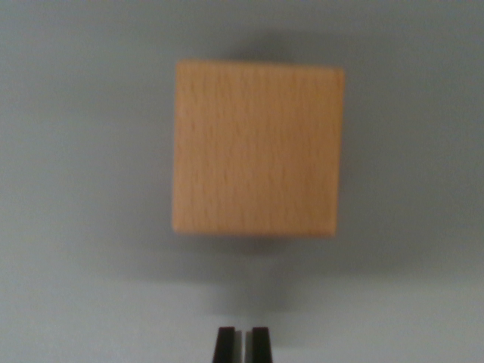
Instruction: Push wooden cube
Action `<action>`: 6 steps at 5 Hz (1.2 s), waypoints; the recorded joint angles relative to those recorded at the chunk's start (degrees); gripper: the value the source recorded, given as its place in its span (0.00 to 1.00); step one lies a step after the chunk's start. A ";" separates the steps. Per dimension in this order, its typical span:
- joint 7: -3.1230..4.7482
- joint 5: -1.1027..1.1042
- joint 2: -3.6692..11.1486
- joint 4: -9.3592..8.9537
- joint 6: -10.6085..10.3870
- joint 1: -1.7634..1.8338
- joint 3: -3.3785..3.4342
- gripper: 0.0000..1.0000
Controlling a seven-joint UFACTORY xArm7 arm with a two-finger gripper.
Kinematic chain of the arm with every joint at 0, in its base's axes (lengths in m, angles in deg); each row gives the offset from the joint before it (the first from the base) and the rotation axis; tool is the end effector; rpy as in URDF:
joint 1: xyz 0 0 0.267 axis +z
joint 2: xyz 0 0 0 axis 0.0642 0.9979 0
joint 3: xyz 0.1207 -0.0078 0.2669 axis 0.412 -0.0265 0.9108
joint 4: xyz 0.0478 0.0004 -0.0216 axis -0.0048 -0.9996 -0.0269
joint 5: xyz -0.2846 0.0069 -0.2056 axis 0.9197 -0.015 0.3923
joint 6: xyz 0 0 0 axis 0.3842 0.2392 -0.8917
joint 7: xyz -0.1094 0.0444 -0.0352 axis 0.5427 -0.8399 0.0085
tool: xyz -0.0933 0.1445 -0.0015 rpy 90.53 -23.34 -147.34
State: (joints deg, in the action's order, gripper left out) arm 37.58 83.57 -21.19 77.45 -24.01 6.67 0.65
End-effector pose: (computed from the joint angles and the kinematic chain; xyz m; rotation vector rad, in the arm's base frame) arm 0.3735 0.0395 0.0334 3.0773 -0.0051 -0.0717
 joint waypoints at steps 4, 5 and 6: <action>0.31 0.13 3.39 4.76 1.37 -0.06 -0.23 1.00; 0.31 0.13 3.39 4.76 1.37 -0.06 -0.23 1.00; 0.48 0.19 5.25 7.39 2.13 -0.09 -0.35 1.00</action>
State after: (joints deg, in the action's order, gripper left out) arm 38.06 83.77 -15.94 84.83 -21.88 6.58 0.30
